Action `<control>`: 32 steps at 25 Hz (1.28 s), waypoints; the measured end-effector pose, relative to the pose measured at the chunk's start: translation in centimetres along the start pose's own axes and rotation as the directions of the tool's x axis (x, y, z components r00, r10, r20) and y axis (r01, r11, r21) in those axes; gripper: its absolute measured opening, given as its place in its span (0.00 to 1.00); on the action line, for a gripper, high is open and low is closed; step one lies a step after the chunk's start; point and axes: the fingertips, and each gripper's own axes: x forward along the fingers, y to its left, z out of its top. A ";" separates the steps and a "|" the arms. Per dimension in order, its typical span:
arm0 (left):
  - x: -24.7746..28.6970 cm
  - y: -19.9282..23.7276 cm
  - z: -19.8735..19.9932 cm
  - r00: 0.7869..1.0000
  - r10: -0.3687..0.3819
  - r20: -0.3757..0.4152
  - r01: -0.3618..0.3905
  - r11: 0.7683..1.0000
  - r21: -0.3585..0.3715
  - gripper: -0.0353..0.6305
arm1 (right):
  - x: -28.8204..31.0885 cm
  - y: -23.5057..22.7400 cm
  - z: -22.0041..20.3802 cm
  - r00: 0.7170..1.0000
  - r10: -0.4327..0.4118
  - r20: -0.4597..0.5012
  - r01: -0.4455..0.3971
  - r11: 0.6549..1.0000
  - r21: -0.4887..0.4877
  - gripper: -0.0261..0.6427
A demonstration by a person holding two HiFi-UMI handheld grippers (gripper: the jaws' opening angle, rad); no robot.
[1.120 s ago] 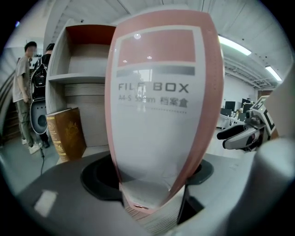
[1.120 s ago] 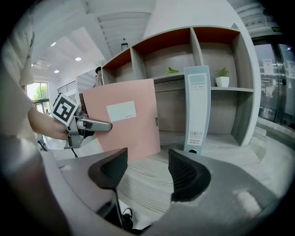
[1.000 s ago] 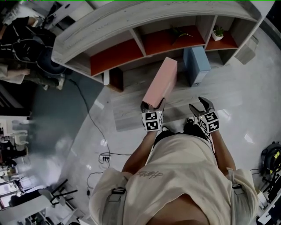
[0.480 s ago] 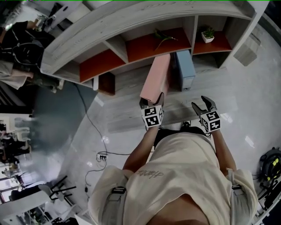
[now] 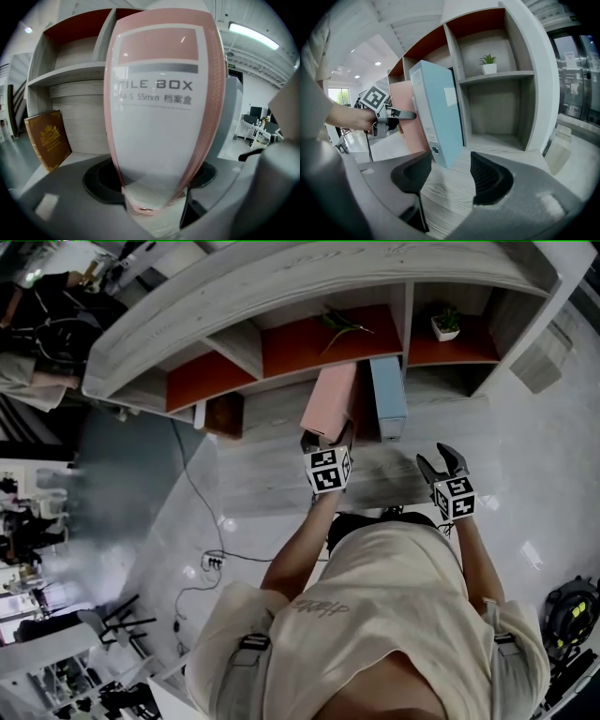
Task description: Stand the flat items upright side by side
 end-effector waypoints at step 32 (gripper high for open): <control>-0.7 -7.4 -0.8 0.798 -0.556 -0.233 0.593 0.793 0.140 0.70 | 2.6 -4.3 0.4 0.999 0.019 0.031 -0.024 0.984 0.174 0.41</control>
